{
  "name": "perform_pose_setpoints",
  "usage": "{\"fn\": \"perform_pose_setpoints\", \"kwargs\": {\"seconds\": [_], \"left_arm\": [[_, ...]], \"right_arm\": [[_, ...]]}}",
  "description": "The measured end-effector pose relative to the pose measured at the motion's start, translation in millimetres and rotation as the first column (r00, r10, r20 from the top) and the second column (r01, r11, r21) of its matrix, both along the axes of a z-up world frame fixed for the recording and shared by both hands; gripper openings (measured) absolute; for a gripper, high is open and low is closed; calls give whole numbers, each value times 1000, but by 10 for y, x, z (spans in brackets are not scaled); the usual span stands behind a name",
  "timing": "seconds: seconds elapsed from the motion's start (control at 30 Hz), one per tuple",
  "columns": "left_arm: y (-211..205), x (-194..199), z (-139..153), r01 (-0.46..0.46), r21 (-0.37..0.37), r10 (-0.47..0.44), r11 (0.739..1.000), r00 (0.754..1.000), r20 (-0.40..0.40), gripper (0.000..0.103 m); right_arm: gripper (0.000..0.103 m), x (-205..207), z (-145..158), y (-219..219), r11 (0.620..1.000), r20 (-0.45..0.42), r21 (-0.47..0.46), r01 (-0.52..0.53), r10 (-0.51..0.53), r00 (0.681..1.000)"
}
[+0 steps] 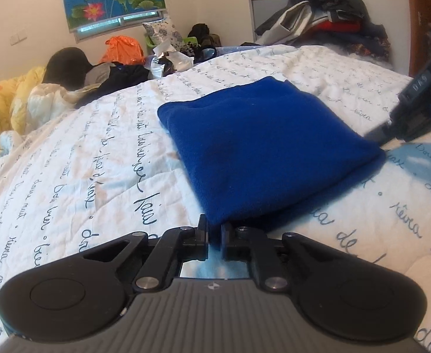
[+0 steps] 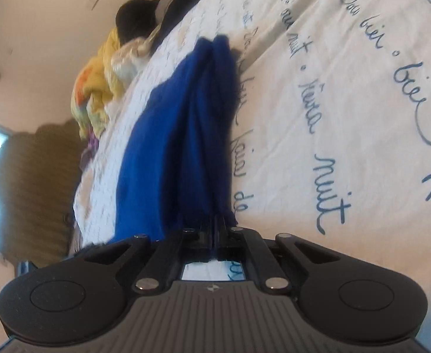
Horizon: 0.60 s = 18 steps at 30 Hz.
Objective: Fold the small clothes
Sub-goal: 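Pinch the sweater edge with the left tool while the right tool holds it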
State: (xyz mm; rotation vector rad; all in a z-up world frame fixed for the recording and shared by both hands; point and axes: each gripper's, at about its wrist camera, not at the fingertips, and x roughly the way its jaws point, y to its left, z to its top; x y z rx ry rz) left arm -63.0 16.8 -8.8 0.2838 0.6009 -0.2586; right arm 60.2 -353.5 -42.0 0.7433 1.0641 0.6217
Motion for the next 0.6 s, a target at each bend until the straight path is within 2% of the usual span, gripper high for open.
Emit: {"fn": "perform_pose_setpoints", "kwargs": {"seconds": [0.07,0.1,0.17,0.2,0.23,0.27,0.37,0.43,0.47,0.5,0.53,0.6], "left_arm": [[8,-16,27,7,-6,-7,1000,1000,1,16],[6,-16,24,9,-3,-9,1000,1000,3,17],[-7,11,-16,9,-4,-9,1000,1000,5,23],[-17,19,-44,-3,-1,3,1000,1000,17,30],[-22,23,-66,-17,0,17,1000,999,37,35],[-23,38,-78,-29,-2,29,1000,998,47,41],[15,86,-63,-56,-27,57,998,998,33,49],[43,95,-58,-61,-44,63,997,998,26,50],[48,95,-51,-63,-48,65,997,998,25,51],[54,97,-49,-64,-50,66,997,998,24,52],[58,95,-47,-67,-52,68,996,997,23,53],[73,96,-47,-73,-64,75,995,997,18,55]], "right_arm": [[7,43,120,-29,999,42,36,29,-30,999],[11,114,202,-41,997,64,59,40,-44,997],[41,330,352,-51,993,95,98,69,-78,992],[74,453,410,-26,991,113,110,77,-90,990],[83,609,466,32,991,146,110,76,-92,985],[83,761,492,93,992,166,98,75,-91,982],[81,1240,468,329,997,126,52,53,-60,990],[76,1478,425,530,995,120,-87,56,-45,992],[62,1569,370,608,987,114,-150,63,-46,992],[6,1642,314,679,981,106,-189,50,-30,994],[9,1669,287,717,975,91,-220,39,-19,996],[9,1510,406,678,974,182,-225,39,3,983]]}}
